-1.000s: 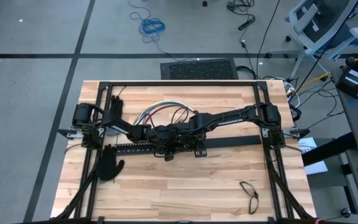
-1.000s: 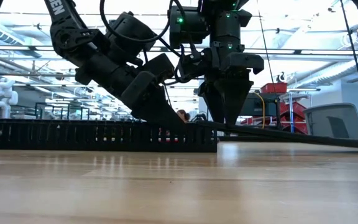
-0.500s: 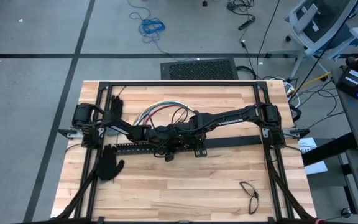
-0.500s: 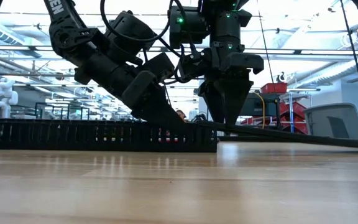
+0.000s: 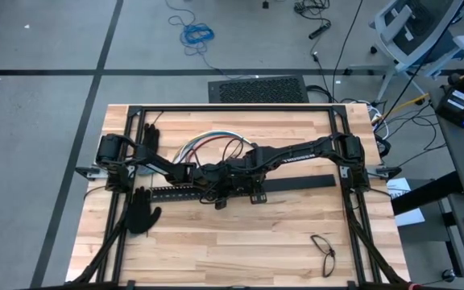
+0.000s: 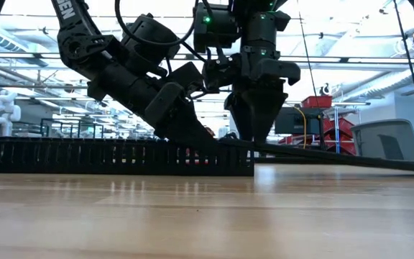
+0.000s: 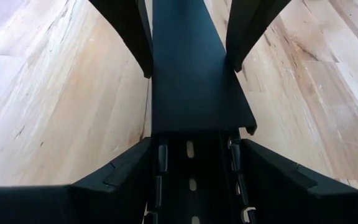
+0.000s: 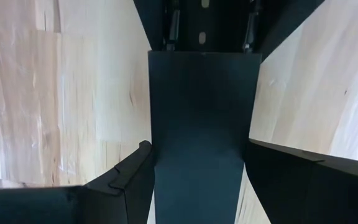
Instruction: Ziptie cables
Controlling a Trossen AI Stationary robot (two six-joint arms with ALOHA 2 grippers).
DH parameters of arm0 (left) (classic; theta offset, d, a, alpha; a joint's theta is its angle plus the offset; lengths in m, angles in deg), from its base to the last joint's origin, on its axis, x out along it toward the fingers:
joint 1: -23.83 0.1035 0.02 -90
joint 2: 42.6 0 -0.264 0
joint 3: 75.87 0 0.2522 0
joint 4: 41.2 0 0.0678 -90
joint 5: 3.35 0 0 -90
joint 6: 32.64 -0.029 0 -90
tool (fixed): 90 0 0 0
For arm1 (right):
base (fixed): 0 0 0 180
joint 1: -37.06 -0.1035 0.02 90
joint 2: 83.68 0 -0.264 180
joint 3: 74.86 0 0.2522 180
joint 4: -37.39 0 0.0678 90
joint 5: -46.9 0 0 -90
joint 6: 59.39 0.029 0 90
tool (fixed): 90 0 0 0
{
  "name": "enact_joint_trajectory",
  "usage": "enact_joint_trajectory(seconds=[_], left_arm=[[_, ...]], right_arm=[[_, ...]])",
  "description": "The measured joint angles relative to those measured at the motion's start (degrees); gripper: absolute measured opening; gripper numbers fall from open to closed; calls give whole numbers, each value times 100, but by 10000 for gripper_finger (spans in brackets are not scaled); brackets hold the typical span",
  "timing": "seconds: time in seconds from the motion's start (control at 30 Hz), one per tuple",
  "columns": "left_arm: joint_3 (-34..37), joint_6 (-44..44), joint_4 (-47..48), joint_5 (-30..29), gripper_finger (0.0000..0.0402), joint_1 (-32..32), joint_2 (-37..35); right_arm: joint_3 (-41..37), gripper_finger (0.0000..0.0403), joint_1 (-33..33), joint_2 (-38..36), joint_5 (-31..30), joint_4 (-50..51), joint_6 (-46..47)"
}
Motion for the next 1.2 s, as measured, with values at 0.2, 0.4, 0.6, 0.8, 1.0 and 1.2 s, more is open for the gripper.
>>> enact_joint_trajectory(seconds=[0.2,0.4,0.6,0.8,1.0,1.2], left_arm=[[0,-4,-9,-3,228,1,0],[2,-3,-73,-79,228,10,4],[4,-4,-108,-82,228,2,7],[4,-19,-94,-85,228,-9,7],[4,-17,-84,82,246,8,7],[2,-3,-8,311,317,19,7]], right_arm=[[0,213,-4,0,-6,-45,6],[0,213,-4,0,-4,-52,19],[2,213,-4,0,-2,-49,15],[2,213,-6,0,0,-45,6],[2,213,-4,2,4,-47,1],[2,213,-6,2,11,-52,-5]])
